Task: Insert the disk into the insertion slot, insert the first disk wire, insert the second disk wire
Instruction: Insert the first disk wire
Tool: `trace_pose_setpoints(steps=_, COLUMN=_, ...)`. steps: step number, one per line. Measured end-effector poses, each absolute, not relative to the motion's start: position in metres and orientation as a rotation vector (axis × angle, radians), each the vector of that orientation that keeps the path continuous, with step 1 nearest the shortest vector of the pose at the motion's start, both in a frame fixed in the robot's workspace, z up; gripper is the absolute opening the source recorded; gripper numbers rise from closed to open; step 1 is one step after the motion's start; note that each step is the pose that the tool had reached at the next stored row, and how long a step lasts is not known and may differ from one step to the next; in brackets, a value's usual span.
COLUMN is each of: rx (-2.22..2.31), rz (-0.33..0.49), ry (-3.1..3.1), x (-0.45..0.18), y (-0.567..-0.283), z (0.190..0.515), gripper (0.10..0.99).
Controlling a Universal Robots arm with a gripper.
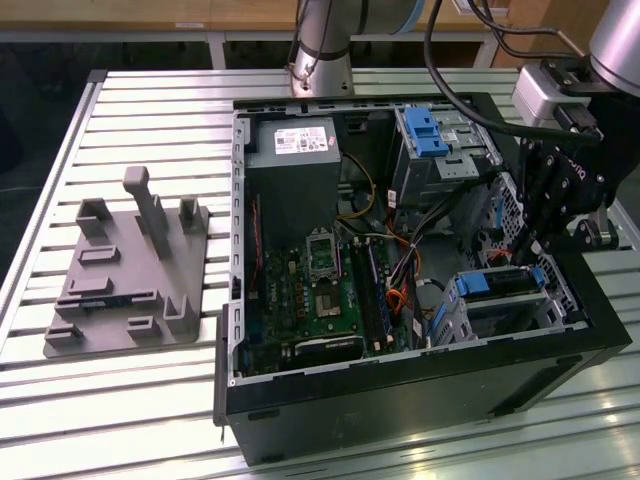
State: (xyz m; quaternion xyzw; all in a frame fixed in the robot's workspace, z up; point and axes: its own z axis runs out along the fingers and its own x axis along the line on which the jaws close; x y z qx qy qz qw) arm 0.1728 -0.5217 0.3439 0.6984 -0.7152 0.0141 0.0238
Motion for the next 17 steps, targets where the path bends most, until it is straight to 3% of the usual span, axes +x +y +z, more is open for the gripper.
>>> trace_pose_setpoints(steps=17, rx=2.162, rz=0.043, ry=-2.213, x=0.1726, y=-0.5244, z=0.34, gripper=0.169)
